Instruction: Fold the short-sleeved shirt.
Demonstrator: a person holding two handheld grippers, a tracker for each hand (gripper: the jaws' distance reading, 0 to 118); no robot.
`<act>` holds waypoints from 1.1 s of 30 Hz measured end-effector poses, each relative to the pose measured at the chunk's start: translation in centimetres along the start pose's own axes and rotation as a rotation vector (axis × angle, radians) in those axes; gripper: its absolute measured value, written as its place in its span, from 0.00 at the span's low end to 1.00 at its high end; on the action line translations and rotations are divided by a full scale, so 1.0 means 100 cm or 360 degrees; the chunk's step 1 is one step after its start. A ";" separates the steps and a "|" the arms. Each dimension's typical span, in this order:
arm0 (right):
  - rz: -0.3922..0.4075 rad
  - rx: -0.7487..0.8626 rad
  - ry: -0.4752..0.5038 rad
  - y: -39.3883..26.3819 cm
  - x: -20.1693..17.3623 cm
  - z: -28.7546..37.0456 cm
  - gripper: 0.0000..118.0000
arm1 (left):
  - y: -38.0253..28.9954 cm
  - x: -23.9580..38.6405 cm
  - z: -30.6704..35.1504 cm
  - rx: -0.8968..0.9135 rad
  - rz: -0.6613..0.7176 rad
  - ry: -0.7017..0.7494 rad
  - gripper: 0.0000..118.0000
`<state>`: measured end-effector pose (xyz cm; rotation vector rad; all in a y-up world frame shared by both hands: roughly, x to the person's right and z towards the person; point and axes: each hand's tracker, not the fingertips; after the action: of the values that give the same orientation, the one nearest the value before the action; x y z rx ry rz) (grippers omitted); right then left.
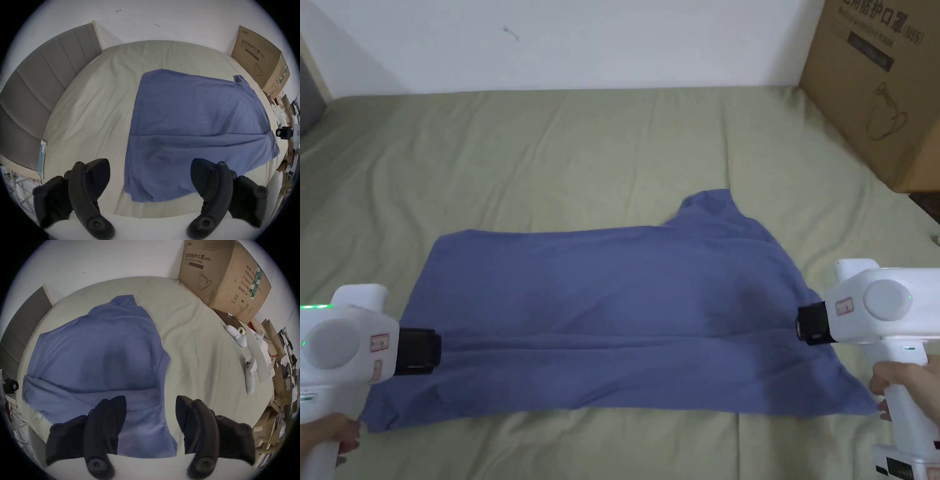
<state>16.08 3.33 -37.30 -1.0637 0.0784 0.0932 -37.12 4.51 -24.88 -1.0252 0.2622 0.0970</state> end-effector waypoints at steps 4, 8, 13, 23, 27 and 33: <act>0.0034 0.0082 0.0085 -0.016 -0.008 0.026 0.11 | -0.021 -0.007 0.024 0.0045 0.0077 -0.0031 0.22; 0.0155 0.0037 0.0156 -0.046 -0.027 0.039 0.00 | -0.054 -0.006 0.030 0.0035 0.0076 -0.0053 0.00; 0.0128 0.0000 0.0227 -0.074 -0.045 0.035 0.00 | -0.073 -0.017 0.018 0.0009 0.0164 0.0004 0.11; -0.0004 -0.0023 0.0228 -0.102 -0.024 0.037 0.00 | -0.067 -0.028 -0.035 -0.0155 0.0302 0.0013 0.58; -0.0278 -0.0028 0.0326 -0.113 0.005 0.036 0.04 | -0.064 -0.018 -0.026 -0.0123 0.0231 -0.0007 0.18; -0.0266 0.0009 0.0142 -0.099 0.035 0.027 0.74 | -0.052 -0.017 -0.017 -0.0119 0.0192 -0.0021 0.04</act>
<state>20.70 1.07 -27.73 -1.0649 0.0700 -0.1055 -38.03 0.42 -20.98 -1.0822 0.3102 0.2244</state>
